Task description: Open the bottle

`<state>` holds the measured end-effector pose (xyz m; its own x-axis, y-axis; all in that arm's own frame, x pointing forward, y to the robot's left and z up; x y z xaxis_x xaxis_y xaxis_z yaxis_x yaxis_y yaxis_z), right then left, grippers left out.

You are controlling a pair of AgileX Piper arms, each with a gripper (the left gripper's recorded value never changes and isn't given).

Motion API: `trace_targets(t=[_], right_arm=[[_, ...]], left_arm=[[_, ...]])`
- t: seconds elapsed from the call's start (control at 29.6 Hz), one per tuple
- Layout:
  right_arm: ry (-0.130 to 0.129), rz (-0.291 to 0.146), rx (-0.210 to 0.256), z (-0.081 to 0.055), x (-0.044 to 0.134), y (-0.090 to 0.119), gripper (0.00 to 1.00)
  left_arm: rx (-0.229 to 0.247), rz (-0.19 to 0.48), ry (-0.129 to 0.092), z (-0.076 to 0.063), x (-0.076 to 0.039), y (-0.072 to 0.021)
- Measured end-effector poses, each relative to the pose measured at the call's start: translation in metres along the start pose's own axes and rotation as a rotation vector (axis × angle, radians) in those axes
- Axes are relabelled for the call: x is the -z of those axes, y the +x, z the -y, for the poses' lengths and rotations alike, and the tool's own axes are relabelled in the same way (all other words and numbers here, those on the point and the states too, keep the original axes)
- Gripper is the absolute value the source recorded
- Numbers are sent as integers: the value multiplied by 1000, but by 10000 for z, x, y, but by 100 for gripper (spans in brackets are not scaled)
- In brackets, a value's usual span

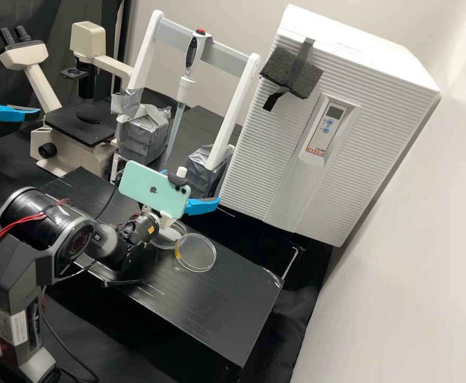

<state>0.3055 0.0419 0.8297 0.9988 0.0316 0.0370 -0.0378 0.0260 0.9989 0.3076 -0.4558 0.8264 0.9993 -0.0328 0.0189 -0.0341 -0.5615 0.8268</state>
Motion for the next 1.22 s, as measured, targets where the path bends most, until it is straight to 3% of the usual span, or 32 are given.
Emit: trace_targets(t=[0.37,0.51,0.61,0.74,0.88,1.01,1.22], right_arm=[[0,0,0,0,0,0,100],[0,0,0,0,0,0,100],[0,0,0,0,0,0,100],[0,0,0,0,0,0,100],[0,0,0,0,0,0,100],[0,0,0,0,0,0,100],[0,0,0,0,0,0,100]], left_arm=[[-1,13,2,3,-11,-5],[-10,83,-34,35,-69,-62],[-5,171,-64,92,-175,-140],[43,337,-58,211,-347,-288],[112,455,-56,304,-443,-478],[165,509,-71,336,-439,-662],[196,510,-66,337,-335,-864]])
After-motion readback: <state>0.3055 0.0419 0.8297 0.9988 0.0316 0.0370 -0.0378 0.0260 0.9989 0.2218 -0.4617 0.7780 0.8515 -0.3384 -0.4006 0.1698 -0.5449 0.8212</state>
